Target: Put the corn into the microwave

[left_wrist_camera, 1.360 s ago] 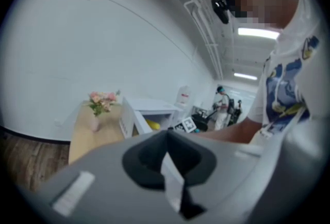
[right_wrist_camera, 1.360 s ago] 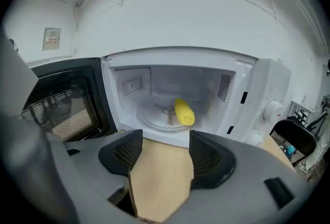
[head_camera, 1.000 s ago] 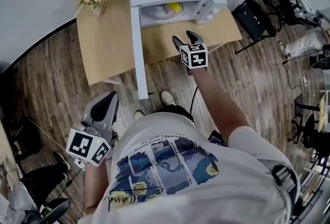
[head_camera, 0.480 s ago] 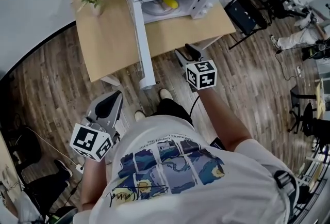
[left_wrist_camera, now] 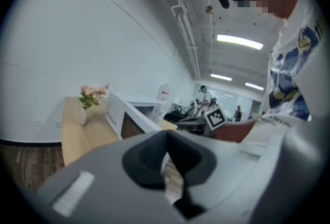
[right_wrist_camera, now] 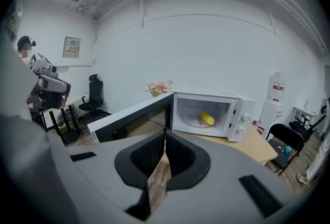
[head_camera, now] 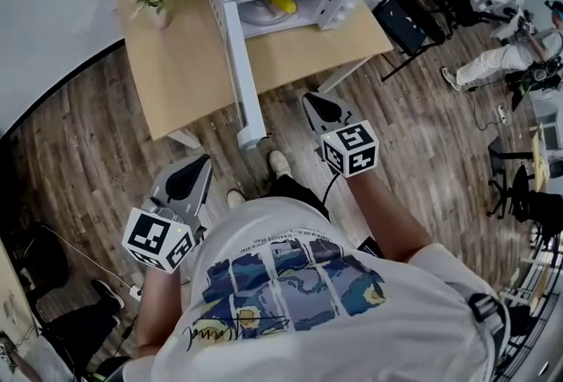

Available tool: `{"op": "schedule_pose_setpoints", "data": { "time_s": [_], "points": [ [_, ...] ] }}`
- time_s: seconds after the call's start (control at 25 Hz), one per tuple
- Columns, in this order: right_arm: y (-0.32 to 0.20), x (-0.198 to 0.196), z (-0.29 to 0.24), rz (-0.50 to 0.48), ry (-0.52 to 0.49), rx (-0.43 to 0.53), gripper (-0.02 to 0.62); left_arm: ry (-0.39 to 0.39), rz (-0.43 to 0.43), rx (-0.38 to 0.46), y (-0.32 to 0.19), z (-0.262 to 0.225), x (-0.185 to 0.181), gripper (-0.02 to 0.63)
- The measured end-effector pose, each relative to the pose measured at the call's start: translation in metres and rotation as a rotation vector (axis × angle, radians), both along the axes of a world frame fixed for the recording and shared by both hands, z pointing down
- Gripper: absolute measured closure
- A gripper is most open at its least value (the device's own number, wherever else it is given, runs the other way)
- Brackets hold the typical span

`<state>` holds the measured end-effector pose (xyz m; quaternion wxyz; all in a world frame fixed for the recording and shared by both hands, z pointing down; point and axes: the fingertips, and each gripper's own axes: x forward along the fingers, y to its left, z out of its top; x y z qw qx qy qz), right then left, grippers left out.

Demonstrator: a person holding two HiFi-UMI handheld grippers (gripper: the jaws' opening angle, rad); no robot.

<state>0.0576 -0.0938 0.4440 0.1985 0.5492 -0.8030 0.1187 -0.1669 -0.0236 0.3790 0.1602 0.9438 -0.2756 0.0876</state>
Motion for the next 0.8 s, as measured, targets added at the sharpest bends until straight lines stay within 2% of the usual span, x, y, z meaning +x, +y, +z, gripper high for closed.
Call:
{"op": "schedule_pose_setpoints", "data": {
  "time_s": [0.56, 0.8],
  "points": [
    [0.038, -0.025, -0.02, -0.04, -0.053, -0.022, 0.586, 0.003, 0.035, -0.03, 0.013, 0.018, -0.002, 0.597],
    [0.051, -0.032, -0.027, -0.092, -0.076, -0.01, 0.587, -0.012, 0.031, -0.023, 0.019, 0.019, 0.006, 0.597]
  ]
}}
